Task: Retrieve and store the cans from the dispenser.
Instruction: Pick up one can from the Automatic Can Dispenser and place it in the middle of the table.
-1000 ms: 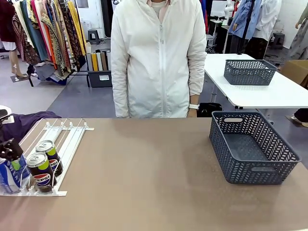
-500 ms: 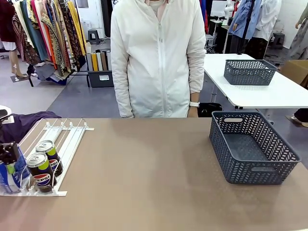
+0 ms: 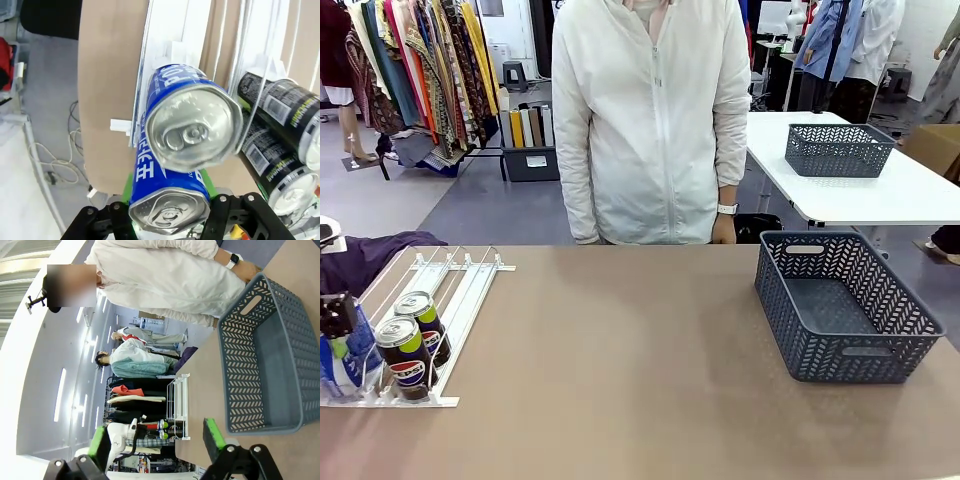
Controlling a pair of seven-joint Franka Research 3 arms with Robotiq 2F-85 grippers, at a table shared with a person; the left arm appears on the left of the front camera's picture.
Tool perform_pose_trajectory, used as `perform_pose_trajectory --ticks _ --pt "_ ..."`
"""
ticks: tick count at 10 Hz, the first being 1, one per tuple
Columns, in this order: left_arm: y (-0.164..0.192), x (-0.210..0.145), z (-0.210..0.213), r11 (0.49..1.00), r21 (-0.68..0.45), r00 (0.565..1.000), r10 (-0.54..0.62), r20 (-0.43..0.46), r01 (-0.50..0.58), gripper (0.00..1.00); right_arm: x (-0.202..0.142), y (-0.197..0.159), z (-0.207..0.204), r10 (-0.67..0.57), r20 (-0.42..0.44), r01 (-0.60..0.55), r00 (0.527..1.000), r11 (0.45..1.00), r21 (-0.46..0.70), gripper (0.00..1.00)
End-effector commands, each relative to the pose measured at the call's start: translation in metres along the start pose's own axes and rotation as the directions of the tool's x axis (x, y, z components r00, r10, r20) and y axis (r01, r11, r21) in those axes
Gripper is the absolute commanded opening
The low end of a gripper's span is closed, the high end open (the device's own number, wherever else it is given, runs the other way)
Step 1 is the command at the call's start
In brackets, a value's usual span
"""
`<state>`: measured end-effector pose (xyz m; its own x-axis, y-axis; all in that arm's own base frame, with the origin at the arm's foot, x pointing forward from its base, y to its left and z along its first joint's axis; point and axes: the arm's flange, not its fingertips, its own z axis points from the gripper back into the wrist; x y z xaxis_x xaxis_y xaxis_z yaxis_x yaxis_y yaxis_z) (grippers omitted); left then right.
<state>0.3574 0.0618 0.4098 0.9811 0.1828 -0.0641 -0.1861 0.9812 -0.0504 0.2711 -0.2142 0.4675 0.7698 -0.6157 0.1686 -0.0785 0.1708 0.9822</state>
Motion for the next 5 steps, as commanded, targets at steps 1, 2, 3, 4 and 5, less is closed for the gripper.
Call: perform_pose_trajectory --ticks 1,2,3,4,5 --pt "-0.007 -0.021 0.038 1.0 0.024 0.996 -0.022 0.087 0.02 0.0 0.002 0.003 -0.001 0.014 0.012 -0.014 1.0 1.0 0.021 1.0" --pt "-0.01 -0.034 0.074 0.999 0.047 0.99 -0.018 0.14 0.011 0.0 0.002 0.003 -0.001 0.014 0.012 -0.014 1.0 1.0 0.021 1.0" --pt "-0.003 -0.047 0.118 0.999 0.026 0.991 -0.045 0.129 0.042 0.0 0.002 0.003 -0.001 0.014 0.012 -0.014 1.0 1.0 0.021 1.0" --pt "0.008 -0.062 0.168 0.996 0.025 0.983 -0.088 0.161 0.085 0.0 0.002 0.003 -0.001 0.014 0.012 -0.014 1.0 1.0 0.021 1.0" --pt "0.016 -0.071 0.208 0.999 0.038 0.97 -0.031 0.24 0.023 0.0 0.002 0.003 -0.001 0.014 0.012 -0.014 1.0 1.0 0.021 1.0"
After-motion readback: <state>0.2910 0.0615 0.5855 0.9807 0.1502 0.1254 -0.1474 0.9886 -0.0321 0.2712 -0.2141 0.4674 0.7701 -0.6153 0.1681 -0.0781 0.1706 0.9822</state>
